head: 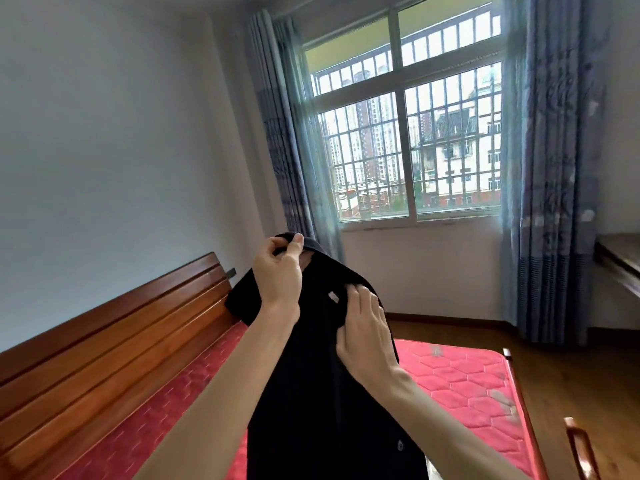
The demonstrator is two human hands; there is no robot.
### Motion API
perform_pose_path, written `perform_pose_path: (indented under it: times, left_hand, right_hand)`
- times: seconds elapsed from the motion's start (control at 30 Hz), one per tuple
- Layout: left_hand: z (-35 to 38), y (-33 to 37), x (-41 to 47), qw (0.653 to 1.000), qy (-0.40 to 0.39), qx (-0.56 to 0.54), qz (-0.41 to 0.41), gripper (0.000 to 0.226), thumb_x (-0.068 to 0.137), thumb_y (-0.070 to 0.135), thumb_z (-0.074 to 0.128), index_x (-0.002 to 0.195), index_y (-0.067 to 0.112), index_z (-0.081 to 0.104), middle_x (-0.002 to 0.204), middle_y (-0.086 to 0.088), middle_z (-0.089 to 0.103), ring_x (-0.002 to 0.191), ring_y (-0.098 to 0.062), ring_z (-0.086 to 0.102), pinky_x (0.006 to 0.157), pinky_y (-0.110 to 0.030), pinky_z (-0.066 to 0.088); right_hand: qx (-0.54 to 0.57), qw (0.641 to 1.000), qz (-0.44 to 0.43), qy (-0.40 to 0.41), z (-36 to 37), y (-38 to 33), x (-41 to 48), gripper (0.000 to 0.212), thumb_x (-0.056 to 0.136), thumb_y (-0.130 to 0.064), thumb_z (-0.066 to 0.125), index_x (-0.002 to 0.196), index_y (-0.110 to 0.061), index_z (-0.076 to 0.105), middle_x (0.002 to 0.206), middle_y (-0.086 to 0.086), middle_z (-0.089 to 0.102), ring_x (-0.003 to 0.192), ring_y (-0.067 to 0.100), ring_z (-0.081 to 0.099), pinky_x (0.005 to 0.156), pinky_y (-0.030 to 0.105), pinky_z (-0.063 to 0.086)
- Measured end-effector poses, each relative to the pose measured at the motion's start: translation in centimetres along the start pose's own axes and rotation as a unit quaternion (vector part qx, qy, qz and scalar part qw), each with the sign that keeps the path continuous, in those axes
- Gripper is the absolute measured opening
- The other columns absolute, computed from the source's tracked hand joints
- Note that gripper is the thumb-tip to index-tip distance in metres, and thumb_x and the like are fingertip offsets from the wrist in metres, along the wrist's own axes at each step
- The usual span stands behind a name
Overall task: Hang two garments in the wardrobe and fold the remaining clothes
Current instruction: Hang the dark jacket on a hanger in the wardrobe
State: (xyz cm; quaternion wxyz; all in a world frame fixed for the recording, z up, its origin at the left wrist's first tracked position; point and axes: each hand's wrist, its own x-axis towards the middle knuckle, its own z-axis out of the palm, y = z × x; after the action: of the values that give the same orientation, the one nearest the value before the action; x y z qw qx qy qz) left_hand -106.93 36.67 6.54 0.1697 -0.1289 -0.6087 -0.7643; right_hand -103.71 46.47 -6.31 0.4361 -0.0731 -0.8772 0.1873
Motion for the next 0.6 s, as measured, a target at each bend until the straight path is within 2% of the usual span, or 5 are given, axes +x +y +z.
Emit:
perform_pose_path:
  times: [0.1, 0.3, 0.43, 0.53, 0.6]
  left_hand:
    - [-1.3, 0.3, 0.2, 0.999, 0.01, 0.039, 0.026, 0.014, 0.094, 0.019, 0.068, 0.093, 0.005, 0.065, 0.078, -0.001, 0.064, 0.072, -0.012, 0.061, 0.066, -0.019, 0.051]
    - [-6.5, 1.6, 0.1, 0.988, 0.049, 0.115, 0.085, 0.014, 0.091, 0.018, 0.07, 0.082, 0.007, 0.068, 0.069, 0.0, 0.069, 0.069, -0.007, 0.068, 0.078, -0.025, 0.057]
    - [-10.5, 2.5, 0.9, 0.984, 0.098, 0.114, 0.092, 0.017, 0.089, 0.02, 0.07, 0.086, 0.004, 0.07, 0.08, -0.014, 0.072, 0.08, -0.026, 0.071, 0.085, -0.04, 0.06]
    - [-12.9, 3.3, 1.2, 0.977, 0.127, 0.119, 0.123, 0.021, 0.089, 0.02, 0.07, 0.085, 0.0, 0.069, 0.081, -0.023, 0.069, 0.079, -0.033, 0.069, 0.082, -0.039, 0.06]
    - [-13.9, 3.6, 1.5, 0.973, 0.14, 0.125, 0.138, 0.02, 0.091, 0.019, 0.069, 0.083, 0.0, 0.067, 0.072, -0.015, 0.07, 0.073, -0.024, 0.07, 0.077, -0.029, 0.058]
  right_hand:
    - [-0.079, 0.997, -0.004, 0.022, 1.7, -0.4, 1.1, 0.071, 0.061, -0.005, 0.071, 0.129, 0.001, 0.05, 0.118, 0.017, 0.056, 0.107, 0.034, 0.054, 0.091, 0.041, 0.053]
    - [-0.09, 0.99, -0.056, 0.088, 5.0, -2.2, 2.5, 0.054, 0.075, -0.009, 0.072, 0.124, -0.002, 0.05, 0.116, 0.016, 0.055, 0.102, 0.033, 0.052, 0.089, 0.041, 0.049]
    - [-0.077, 0.997, -0.012, 0.003, 6.7, -2.9, 3.1, 0.061, 0.064, 0.0, 0.073, 0.121, -0.005, 0.053, 0.109, 0.013, 0.055, 0.098, 0.034, 0.055, 0.087, 0.042, 0.048]
    - [-0.028, 0.992, 0.003, -0.12, 7.2, -2.2, 2.6, 0.026, 0.079, -0.004, 0.062, 0.103, -0.011, 0.055, 0.102, 0.009, 0.061, 0.098, 0.035, 0.061, 0.079, 0.041, 0.046]
    - [0.051, 0.985, -0.007, -0.164, 7.6, -2.7, 2.1, 0.02, 0.081, -0.004, 0.056, 0.099, -0.013, 0.054, 0.099, 0.008, 0.065, 0.096, 0.037, 0.063, 0.072, 0.04, 0.045]
